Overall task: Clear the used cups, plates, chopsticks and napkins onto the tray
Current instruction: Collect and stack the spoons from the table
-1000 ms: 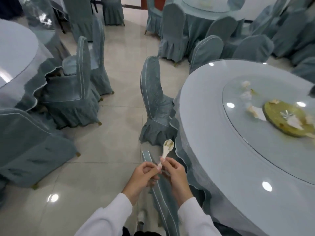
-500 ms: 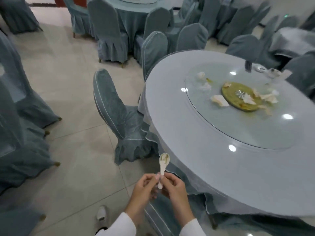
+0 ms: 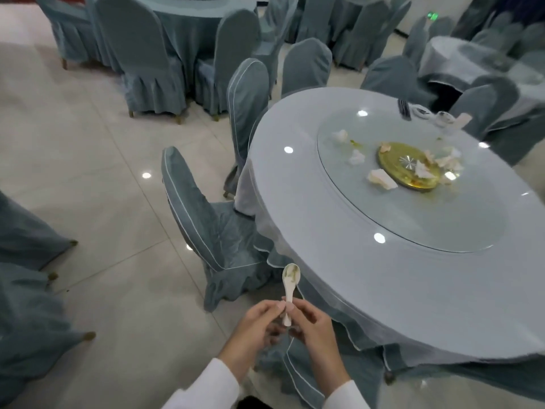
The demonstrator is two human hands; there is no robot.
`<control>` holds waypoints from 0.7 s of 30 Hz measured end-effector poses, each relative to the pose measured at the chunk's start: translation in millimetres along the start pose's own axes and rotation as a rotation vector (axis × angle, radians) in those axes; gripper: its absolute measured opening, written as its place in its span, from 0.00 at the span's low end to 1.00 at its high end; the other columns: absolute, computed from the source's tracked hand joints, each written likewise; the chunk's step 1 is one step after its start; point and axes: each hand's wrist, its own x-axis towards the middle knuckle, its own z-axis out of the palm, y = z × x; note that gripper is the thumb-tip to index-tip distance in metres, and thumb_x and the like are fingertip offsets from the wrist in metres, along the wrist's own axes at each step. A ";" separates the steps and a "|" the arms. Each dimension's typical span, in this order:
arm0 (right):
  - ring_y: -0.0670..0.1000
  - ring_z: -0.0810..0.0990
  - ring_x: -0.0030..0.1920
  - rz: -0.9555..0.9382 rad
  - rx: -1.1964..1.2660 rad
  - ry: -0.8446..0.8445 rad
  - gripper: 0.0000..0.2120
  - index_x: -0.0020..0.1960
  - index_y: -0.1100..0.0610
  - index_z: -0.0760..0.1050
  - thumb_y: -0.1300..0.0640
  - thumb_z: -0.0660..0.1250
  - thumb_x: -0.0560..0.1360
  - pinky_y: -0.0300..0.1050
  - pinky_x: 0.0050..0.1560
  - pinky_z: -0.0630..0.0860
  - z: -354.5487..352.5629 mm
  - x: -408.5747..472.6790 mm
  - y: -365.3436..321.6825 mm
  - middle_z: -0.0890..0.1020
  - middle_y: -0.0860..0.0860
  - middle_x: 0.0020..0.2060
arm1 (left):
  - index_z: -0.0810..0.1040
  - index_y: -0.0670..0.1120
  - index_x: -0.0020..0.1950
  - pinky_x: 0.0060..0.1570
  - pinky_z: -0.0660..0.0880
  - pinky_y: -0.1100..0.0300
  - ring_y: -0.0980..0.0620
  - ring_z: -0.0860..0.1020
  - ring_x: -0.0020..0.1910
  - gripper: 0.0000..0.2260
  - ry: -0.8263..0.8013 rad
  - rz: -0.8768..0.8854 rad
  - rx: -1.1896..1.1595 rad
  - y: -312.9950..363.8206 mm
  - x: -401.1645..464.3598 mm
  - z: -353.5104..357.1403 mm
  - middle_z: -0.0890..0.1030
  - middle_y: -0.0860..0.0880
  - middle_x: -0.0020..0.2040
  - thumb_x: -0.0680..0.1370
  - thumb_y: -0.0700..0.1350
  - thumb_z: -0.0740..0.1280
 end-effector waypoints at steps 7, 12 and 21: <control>0.59 0.88 0.51 -0.004 -0.005 0.039 0.06 0.54 0.49 0.88 0.53 0.74 0.79 0.58 0.57 0.85 33.9 73.1 -7.5 0.89 0.55 0.48 | 0.88 0.51 0.55 0.41 0.78 0.62 0.52 0.84 0.44 0.08 -0.083 -0.029 0.133 55.4 57.4 -35.8 0.87 0.45 0.48 0.82 0.52 0.70; 0.53 0.88 0.51 -0.018 -0.032 0.009 0.05 0.53 0.44 0.88 0.51 0.74 0.79 0.47 0.52 0.85 66.7 141.3 -31.2 0.89 0.51 0.48 | 0.87 0.45 0.56 0.38 0.77 0.64 0.54 0.84 0.42 0.11 -0.049 -0.061 0.163 116.9 107.0 -56.1 0.87 0.44 0.48 0.81 0.51 0.71; 0.48 0.87 0.52 -0.105 -0.101 -0.002 0.09 0.57 0.47 0.87 0.46 0.73 0.80 0.46 0.56 0.84 123.2 237.4 -96.7 0.89 0.47 0.49 | 0.88 0.50 0.56 0.44 0.80 0.60 0.49 0.87 0.48 0.14 -0.068 -0.093 0.163 227.2 184.1 -89.6 0.88 0.44 0.56 0.78 0.58 0.73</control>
